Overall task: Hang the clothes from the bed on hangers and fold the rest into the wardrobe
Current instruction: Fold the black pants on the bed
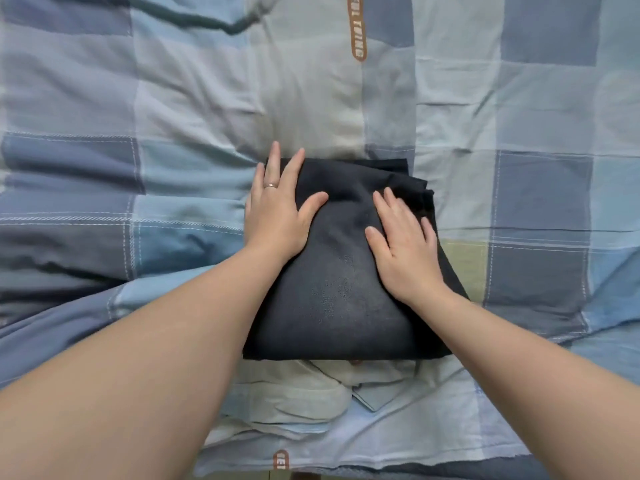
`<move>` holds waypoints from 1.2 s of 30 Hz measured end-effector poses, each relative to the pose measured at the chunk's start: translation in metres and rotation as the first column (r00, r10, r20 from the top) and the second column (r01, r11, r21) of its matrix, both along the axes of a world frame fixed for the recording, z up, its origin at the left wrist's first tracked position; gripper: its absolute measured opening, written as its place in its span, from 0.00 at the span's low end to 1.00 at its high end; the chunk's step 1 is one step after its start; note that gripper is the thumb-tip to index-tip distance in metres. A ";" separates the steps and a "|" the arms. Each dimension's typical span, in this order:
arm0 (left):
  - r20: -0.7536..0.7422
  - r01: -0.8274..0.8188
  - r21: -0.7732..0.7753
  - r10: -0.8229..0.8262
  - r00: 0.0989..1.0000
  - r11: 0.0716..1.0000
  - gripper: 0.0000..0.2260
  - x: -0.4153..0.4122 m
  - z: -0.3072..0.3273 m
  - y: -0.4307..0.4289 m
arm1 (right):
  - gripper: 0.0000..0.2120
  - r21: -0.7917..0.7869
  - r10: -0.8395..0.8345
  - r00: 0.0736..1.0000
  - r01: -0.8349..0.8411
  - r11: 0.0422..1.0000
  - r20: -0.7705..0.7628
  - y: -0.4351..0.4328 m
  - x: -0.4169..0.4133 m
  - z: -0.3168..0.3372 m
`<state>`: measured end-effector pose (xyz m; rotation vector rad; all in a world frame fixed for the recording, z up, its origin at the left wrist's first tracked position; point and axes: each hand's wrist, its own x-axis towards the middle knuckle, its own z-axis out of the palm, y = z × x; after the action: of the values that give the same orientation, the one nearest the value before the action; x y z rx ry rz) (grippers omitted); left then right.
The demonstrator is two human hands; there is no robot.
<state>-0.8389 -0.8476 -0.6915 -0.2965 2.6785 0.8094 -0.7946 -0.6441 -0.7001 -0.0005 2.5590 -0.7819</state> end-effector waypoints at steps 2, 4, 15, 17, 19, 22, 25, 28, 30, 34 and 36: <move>-0.064 0.005 -0.025 -0.006 0.998 1.000 0.30 -0.003 -0.016 -0.002 | 0.29 0.057 0.007 0.999 -0.004 0.998 -0.048 -0.005 0.002 -0.015; -0.096 -0.001 -0.028 -0.001 0.995 1.000 0.30 -0.005 -0.022 -0.001 | 0.30 0.095 0.011 0.997 -0.003 0.995 -0.081 -0.008 0.002 -0.022; 0.006 -0.160 -0.118 0.162 0.987 0.980 0.37 0.036 0.031 0.022 | 0.38 0.028 -0.309 0.947 0.308 0.951 0.088 0.009 0.031 0.010; 0.033 -0.250 -0.111 0.255 0.966 0.962 0.41 0.055 0.037 0.025 | 0.44 0.007 -0.377 0.911 0.381 0.924 0.165 0.018 0.037 0.015; 0.076 -0.335 -0.104 0.343 0.936 0.937 0.45 0.072 0.041 0.025 | 0.48 -0.109 -0.448 0.853 0.489 0.866 0.268 0.026 0.037 0.020; 0.136 -0.379 -0.080 0.387 0.912 0.922 0.45 0.088 0.047 0.023 | 0.41 -0.263 -0.522 0.718 0.672 0.693 0.460 0.040 0.032 0.026; 0.195 -0.402 -0.003 0.395 0.898 0.916 0.41 0.100 0.057 0.018 | 0.28 -0.279 -0.475 0.683 0.691 0.667 0.555 0.056 0.030 0.032; 0.264 -0.393 0.079 0.361 0.894 0.916 0.40 0.117 0.071 0.014 | 0.27 -0.297 -0.371 0.665 0.670 0.681 0.648 0.074 0.037 0.045; 0.333 -0.393 0.126 0.334 0.882 0.911 0.39 0.134 0.081 0.011 | 0.32 -0.273 -0.313 0.627 0.660 0.700 0.713 0.083 0.052 0.060; 0.469 -0.406 0.209 0.273 0.840 0.890 0.38 0.173 0.108 0.009 | 0.35 -0.180 -0.310 0.518 0.694 0.697 0.797 0.090 0.099 0.095; 0.523 -0.414 0.239 0.242 0.817 0.879 0.38 0.193 0.123 0.007 | 0.33 -0.126 -0.345 0.464 0.725 0.678 0.816 0.089 0.130 0.115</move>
<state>-0.6463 -0.8408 -0.5684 -0.7848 1.9979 1.1168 -0.6647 -0.5550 -0.5848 0.8872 1.4821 -1.2935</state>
